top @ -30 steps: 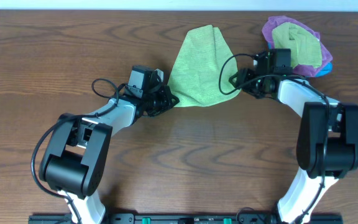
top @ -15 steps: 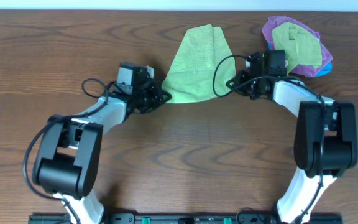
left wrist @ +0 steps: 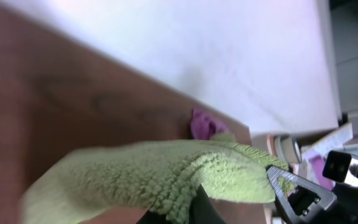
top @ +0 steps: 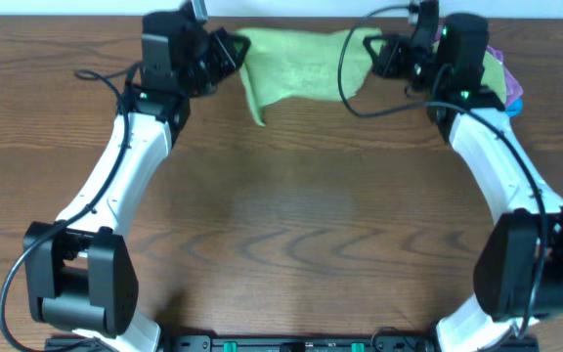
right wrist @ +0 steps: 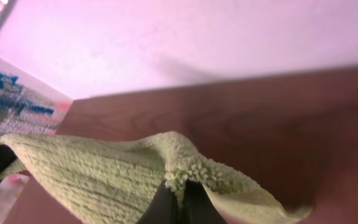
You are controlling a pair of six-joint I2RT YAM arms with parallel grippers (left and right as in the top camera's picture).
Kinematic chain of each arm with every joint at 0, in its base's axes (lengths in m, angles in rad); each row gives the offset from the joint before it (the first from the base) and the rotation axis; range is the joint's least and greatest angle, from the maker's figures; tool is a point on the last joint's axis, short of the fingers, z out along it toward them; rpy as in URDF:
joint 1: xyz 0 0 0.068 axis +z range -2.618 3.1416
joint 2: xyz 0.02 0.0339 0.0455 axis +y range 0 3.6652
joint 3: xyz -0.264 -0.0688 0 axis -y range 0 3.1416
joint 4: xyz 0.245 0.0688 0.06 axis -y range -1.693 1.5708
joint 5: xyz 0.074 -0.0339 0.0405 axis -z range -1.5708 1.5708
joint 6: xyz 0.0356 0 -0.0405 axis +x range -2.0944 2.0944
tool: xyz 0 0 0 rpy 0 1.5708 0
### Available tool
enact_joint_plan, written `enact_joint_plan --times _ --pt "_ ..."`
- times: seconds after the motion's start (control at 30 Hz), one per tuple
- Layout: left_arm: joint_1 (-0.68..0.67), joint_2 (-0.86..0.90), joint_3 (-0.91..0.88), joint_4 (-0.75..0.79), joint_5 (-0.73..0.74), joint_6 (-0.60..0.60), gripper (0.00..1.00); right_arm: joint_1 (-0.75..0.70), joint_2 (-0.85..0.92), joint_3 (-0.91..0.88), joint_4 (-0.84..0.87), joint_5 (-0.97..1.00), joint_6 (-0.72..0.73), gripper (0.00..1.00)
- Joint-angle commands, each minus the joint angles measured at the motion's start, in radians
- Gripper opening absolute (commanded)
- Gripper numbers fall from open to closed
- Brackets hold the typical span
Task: Fold the cloth
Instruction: 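Lift the towel with both grippers and swing it toward the far edge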
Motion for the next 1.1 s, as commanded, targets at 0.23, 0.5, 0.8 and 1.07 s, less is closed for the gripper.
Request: enact_joint_plan --times 0.23,0.5,0.8,1.07 --pt "0.05 0.155 0.235 -0.064 -0.008 0.104 0.06 0.002 0.156 0.254 -0.092 0.068 -0.035 0.01" --pt "0.099 0.154 0.241 -0.264 0.116 0.247 0.06 -0.01 0.154 0.262 -0.233 0.033 -0.091 0.01" --pt "0.099 0.154 0.241 -0.607 0.209 0.452 0.05 -0.011 0.091 0.262 -0.532 0.043 -0.267 0.01" --pt "0.098 0.154 0.242 -0.733 0.306 0.523 0.06 -0.017 0.022 0.262 -0.724 0.113 -0.382 0.01"
